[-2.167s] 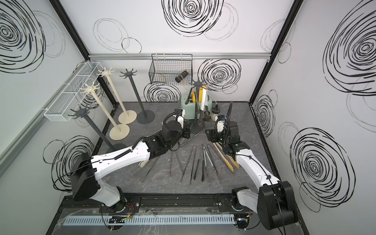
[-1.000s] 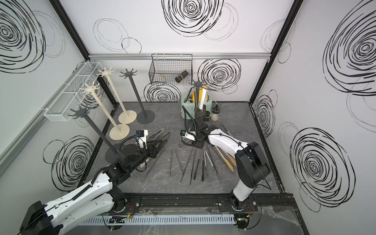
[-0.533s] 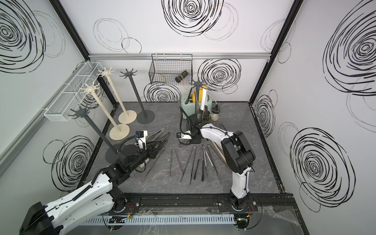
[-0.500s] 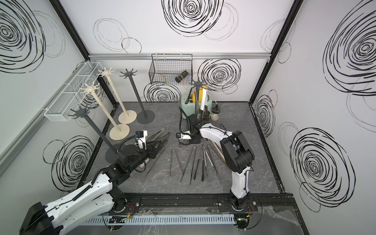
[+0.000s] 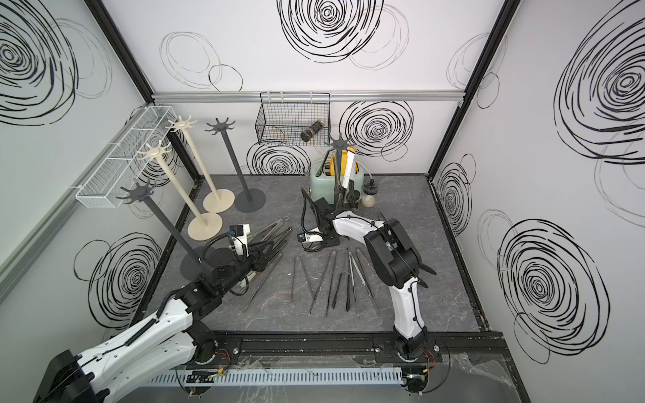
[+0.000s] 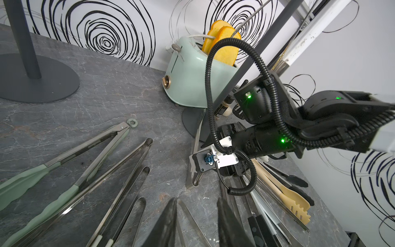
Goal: Hang food tongs on kitchen utensil racks
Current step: Pick up the food tongs from the center of the board.
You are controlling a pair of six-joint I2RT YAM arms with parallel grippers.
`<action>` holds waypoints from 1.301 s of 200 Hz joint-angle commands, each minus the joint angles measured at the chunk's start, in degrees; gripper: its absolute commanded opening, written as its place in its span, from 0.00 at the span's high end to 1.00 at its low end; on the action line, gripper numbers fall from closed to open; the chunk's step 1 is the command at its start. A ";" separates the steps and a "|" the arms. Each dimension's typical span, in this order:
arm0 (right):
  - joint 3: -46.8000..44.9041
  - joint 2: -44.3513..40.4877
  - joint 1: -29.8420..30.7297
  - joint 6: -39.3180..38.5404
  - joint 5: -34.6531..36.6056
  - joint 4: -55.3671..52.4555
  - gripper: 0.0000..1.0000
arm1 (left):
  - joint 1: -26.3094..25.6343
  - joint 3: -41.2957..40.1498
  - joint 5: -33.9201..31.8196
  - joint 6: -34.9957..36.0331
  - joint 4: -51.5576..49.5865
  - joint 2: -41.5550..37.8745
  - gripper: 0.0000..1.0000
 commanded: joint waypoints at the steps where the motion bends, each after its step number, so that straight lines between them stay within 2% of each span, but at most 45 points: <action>1: 0.93 2.64 0.89 -2.50 2.59 -2.42 0.53 | 0.71 -0.57 0.64 -0.69 1.65 -0.93 0.64; 63: 0.02 4.14 2.99 -3.51 4.02 -2.12 0.69 | 1.24 -0.92 1.04 -0.56 1.48 -1.50 0.64; 142: -1.35 3.82 4.73 -3.82 3.22 -0.38 0.76 | 1.35 -1.27 1.13 -0.73 1.18 -2.31 0.64; 202: -0.68 4.13 5.43 -3.91 2.11 -0.65 0.88 | 1.44 -1.11 0.80 -0.82 0.85 -2.45 0.64; 260: -0.89 3.43 5.74 -3.70 0.71 0.47 0.93 | 1.44 -0.88 1.25 -1.08 1.30 -1.72 0.64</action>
